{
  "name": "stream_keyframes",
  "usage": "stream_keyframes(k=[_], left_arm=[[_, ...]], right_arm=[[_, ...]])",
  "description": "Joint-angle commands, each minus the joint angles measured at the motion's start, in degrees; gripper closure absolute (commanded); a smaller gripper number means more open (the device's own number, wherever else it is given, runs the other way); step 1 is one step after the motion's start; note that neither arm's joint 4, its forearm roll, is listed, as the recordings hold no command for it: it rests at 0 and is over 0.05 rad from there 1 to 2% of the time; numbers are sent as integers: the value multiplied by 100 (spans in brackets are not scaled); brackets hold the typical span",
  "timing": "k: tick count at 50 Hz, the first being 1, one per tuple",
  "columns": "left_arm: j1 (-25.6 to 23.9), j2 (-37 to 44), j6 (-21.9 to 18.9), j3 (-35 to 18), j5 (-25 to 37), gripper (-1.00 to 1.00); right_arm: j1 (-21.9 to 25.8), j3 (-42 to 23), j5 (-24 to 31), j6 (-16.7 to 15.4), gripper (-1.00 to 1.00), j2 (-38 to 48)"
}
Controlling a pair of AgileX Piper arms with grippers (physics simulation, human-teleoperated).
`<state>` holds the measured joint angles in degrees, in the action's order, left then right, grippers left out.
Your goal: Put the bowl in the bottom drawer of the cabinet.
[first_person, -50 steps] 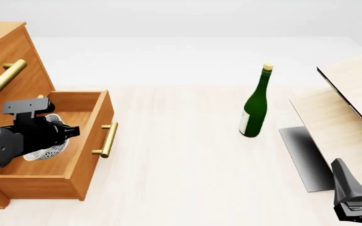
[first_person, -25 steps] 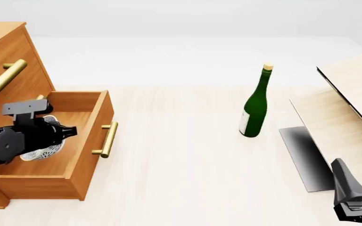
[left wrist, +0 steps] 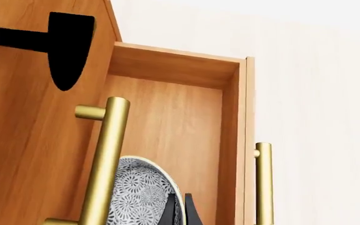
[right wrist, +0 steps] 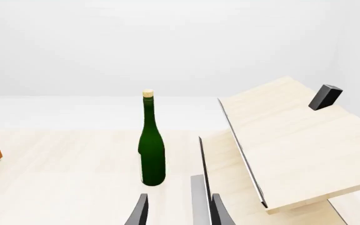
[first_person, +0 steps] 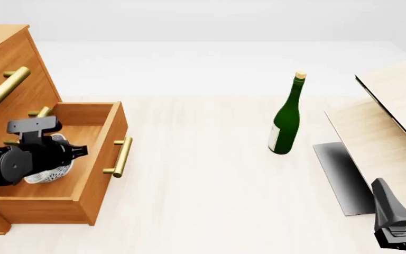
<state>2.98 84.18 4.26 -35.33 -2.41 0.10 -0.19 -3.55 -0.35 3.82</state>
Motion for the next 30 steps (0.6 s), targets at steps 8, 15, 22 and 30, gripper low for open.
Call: stream_keyframes(k=[8, 15, 22, 30], left_arm=[[65, 200, -19, 34, -240, 100], [72, 205, -16, 28, -243, 100], [109, 212, -18, 71, -337, 100], [60, 166, 5, 37, -297, -100]], right_arm=[[1, 0, -1, 0, -100, 1], [0, 0, -1, 0, -100, 1], [0, 0, -1, 0, -100, 1], [0, 0, 0, 0, -100, -1]])
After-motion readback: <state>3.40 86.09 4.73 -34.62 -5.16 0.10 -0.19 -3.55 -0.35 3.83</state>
